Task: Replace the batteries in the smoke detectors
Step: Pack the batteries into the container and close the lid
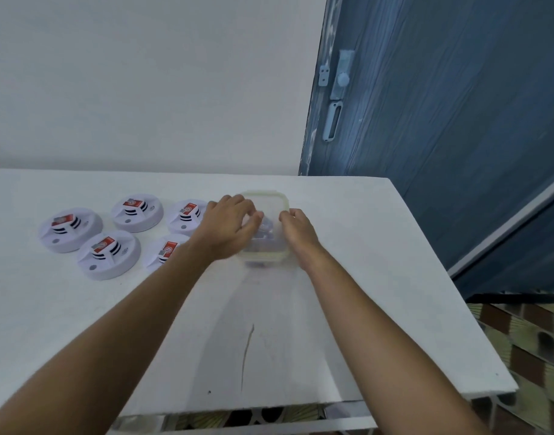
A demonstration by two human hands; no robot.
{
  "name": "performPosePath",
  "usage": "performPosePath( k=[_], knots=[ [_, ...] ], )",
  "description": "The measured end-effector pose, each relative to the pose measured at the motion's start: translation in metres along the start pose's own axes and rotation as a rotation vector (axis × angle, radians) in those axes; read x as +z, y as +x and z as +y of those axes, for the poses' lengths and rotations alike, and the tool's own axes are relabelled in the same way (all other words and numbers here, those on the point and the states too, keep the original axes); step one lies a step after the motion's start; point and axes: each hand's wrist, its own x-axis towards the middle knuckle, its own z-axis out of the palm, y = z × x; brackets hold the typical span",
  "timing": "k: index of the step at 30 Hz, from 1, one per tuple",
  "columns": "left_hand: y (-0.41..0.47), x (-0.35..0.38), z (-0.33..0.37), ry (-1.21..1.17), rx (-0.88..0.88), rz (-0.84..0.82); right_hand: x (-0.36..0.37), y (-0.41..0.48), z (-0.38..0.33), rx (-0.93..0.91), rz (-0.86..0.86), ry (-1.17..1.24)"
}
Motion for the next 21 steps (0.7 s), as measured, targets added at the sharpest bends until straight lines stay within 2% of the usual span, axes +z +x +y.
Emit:
performPosePath(
  k=[3, 8, 18, 21],
  knots=[
    [0.026, 0.006, 0.002, -0.076, -0.063, -0.013, 0.012, 0.000, 0.002, -0.052, 0.068, 0.010],
    [0.062, 0.023, 0.004, -0.009, -0.226, -0.216, 0.020, 0.008, 0.005, -0.105, 0.112, 0.006],
    [0.078, 0.029, -0.008, 0.128, -0.193, -0.220, 0.028, 0.018, 0.002, -0.100, 0.184, -0.015],
    [0.080, 0.028, -0.012, 0.072, -0.204, -0.245, 0.029, 0.015, 0.000, -0.118, 0.204, -0.064]
  ],
)
